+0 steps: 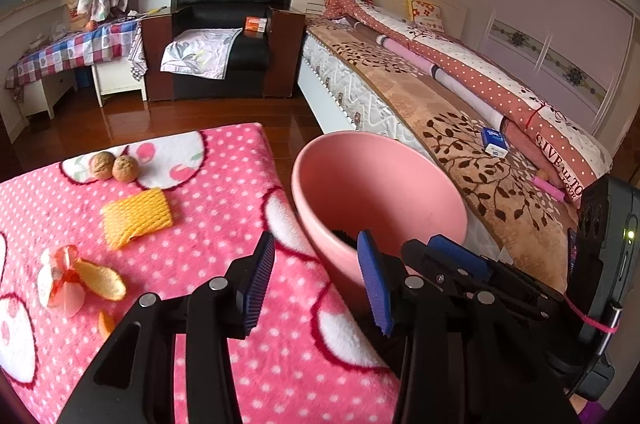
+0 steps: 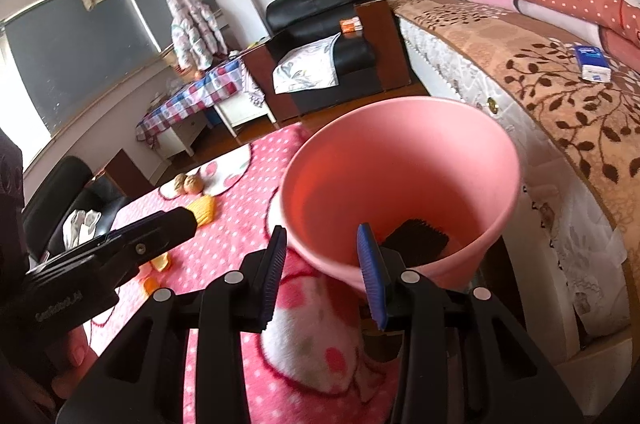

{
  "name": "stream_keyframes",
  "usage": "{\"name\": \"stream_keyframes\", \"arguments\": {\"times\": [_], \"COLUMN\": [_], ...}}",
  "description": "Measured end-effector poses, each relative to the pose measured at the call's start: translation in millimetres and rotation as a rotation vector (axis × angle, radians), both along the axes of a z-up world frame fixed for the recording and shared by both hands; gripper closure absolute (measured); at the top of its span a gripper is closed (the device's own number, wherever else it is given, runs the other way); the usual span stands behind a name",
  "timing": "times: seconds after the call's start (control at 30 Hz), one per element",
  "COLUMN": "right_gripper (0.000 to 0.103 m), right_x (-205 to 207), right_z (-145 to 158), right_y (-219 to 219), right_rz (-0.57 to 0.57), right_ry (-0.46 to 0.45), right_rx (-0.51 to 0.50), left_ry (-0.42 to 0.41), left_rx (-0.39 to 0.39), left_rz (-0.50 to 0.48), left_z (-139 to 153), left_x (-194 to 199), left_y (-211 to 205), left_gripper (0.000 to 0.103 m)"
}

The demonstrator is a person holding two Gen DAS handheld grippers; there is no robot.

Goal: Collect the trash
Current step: 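Move both open tools back over the remaining table trash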

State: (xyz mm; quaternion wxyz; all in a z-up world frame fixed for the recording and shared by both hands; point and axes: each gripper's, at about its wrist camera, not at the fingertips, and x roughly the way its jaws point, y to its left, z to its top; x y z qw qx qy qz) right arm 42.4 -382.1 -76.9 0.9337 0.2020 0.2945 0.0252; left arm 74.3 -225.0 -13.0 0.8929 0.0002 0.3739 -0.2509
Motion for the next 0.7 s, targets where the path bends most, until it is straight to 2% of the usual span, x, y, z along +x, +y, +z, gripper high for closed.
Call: {"name": "stream_keyframes", "arguments": {"times": [0.43, 0.7], "right_gripper": [0.065, 0.066], "right_x": [-2, -2], "right_z": [-2, -5], "right_y": [44, 68], "right_rz": [0.110, 0.162], "right_ry": [0.027, 0.045], "right_rx": [-0.018, -0.028], "left_ry": [-0.024, -0.037], "left_rx": [0.015, 0.014], "left_rz": [0.103, 0.200], "left_z": [-2, -4], "left_x": [-10, -14], "left_y": [56, 107], "left_gripper": [0.061, 0.061]}}
